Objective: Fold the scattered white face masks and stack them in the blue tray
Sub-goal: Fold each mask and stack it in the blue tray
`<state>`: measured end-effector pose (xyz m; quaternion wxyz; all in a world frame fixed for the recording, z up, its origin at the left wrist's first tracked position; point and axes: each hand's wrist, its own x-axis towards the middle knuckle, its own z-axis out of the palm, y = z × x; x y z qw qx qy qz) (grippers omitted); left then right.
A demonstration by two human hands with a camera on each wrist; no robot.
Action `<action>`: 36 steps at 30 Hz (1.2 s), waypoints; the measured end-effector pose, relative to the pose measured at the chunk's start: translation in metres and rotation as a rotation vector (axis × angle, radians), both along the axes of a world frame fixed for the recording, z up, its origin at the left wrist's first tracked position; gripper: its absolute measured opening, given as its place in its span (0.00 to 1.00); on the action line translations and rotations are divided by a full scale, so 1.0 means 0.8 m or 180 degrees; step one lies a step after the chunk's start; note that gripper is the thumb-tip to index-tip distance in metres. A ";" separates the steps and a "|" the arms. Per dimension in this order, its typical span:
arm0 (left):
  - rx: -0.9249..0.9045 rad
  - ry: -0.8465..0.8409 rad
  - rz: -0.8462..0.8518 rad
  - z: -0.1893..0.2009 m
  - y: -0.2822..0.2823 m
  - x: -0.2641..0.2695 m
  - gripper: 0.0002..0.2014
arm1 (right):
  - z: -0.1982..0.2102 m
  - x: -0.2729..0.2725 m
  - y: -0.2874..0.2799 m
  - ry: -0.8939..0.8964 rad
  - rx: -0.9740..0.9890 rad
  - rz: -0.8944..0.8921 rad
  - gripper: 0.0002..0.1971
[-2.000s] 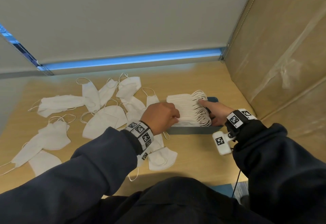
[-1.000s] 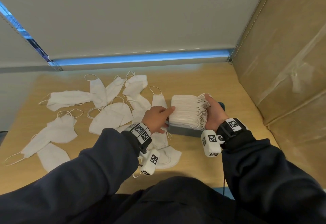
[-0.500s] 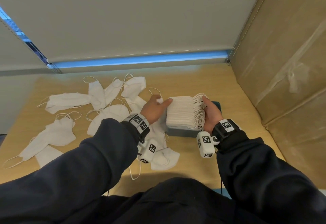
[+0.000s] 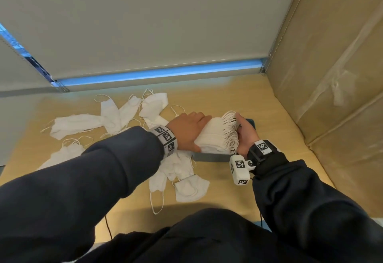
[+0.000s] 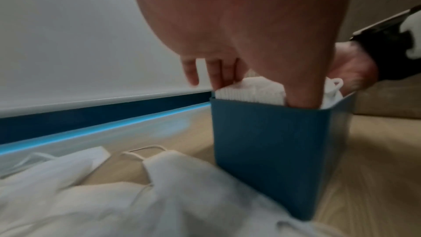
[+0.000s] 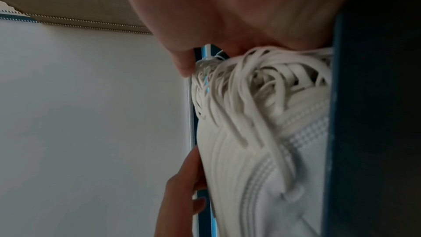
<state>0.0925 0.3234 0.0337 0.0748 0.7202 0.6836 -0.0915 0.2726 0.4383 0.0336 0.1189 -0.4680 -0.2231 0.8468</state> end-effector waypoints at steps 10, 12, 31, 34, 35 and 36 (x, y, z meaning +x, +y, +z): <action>-0.0200 -0.0364 0.0310 0.026 0.007 -0.008 0.67 | -0.007 -0.005 0.003 -0.0019 0.0011 0.0074 0.32; -0.0198 -0.0822 0.0496 0.026 0.002 -0.003 0.69 | -0.006 -0.008 0.002 -0.0074 0.0058 0.0081 0.33; 0.0595 -0.4873 0.3600 -0.030 -0.024 0.033 0.24 | -0.003 -0.029 -0.015 -0.0966 0.0615 0.0578 0.38; 0.0629 -0.4167 0.3578 -0.025 -0.017 0.038 0.33 | -0.016 -0.031 -0.010 -0.1088 0.0723 0.0517 0.39; 0.0619 -0.4038 0.3625 -0.026 -0.014 0.036 0.34 | -0.019 -0.031 -0.009 -0.1118 0.0738 0.0519 0.39; 0.0574 -0.3925 0.3674 -0.026 -0.014 0.034 0.34 | -0.019 -0.031 -0.011 -0.1139 0.0754 0.0510 0.39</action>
